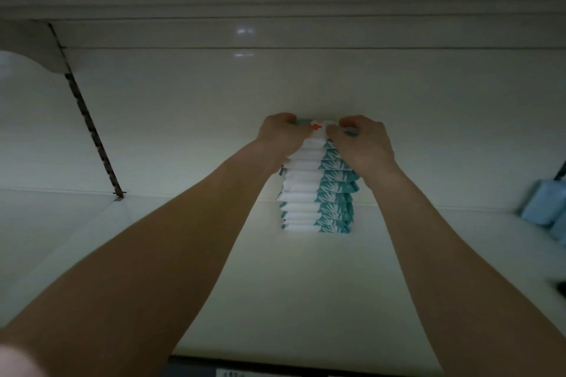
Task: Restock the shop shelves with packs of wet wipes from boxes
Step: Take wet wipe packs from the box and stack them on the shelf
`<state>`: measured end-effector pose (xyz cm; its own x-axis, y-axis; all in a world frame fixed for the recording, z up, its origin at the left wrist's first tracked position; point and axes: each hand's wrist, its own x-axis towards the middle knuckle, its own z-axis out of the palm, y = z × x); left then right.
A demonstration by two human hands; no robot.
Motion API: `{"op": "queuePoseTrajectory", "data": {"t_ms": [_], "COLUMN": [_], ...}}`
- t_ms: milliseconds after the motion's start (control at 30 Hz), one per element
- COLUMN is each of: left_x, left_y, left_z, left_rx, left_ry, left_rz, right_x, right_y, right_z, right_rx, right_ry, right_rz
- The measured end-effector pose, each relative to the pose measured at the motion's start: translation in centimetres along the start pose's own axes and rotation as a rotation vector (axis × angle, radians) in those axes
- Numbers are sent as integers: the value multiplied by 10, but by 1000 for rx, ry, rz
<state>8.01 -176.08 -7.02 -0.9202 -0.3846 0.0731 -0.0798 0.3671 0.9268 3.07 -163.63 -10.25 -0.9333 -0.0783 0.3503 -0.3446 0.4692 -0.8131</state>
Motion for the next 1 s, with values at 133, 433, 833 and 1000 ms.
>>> {"op": "queuePoseTrajectory", "data": {"t_ms": [133,433,833,1000], "left_x": [0,-42,-195,-292], "left_y": [-4,-35,-162,-212], "left_z": [-6,-51,-195,-263], "left_rx": [-13,-492,-873,-830], "left_ry": [101,329,804,1071], "left_rz": [6,-166,-385,-443], "right_x": [-7,-71,-258,-359], "right_y": [-16,-81,-133,-171], "right_z": [-5,36,173,221], "right_rx": [-49,243,387,383], "right_ry": [103,56,-522,-737], "right_rz": [-43,-164,-58,-53]}}
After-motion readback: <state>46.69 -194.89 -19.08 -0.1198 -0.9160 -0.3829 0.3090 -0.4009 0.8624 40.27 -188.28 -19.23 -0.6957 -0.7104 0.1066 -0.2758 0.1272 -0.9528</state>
